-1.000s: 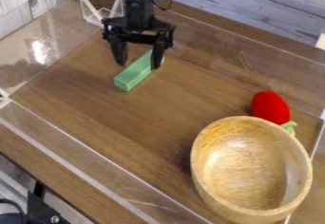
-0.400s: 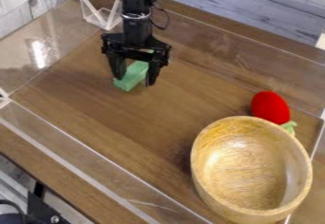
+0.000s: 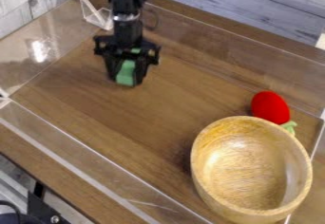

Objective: Put the green block in the brown bowl

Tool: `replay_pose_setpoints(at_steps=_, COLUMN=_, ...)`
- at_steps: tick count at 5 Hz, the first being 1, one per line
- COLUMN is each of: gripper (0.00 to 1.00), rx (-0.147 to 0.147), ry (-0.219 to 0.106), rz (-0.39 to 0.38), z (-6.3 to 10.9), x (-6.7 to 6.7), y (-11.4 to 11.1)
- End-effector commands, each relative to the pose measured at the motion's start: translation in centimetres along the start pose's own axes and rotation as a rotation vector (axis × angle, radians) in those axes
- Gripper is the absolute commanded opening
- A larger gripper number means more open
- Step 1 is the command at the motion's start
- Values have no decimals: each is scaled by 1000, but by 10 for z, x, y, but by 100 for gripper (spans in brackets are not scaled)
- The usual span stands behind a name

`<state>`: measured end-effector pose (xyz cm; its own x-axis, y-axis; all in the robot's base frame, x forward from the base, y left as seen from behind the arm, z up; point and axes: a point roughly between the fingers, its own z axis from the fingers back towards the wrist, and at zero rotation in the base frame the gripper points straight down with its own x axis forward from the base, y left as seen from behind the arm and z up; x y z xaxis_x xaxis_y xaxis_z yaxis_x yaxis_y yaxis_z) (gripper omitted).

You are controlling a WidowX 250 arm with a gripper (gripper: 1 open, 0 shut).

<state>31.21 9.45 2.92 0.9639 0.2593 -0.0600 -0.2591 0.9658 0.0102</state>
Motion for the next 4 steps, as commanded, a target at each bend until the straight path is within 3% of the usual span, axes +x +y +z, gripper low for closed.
replay_pose_setpoints(at_steps=1, gripper=0, rx=-6, ry=-63, rz=-100, z=31, x=13, y=-18)
replay_pose_setpoints(at_steps=2, gripper=0, rx=-24, ry=-48, rz=-195, z=29, x=9, y=-21)
replay_pose_setpoints(at_steps=4, gripper=0, rx=-67, ry=4, rz=-234, z=16, x=0, y=-13)
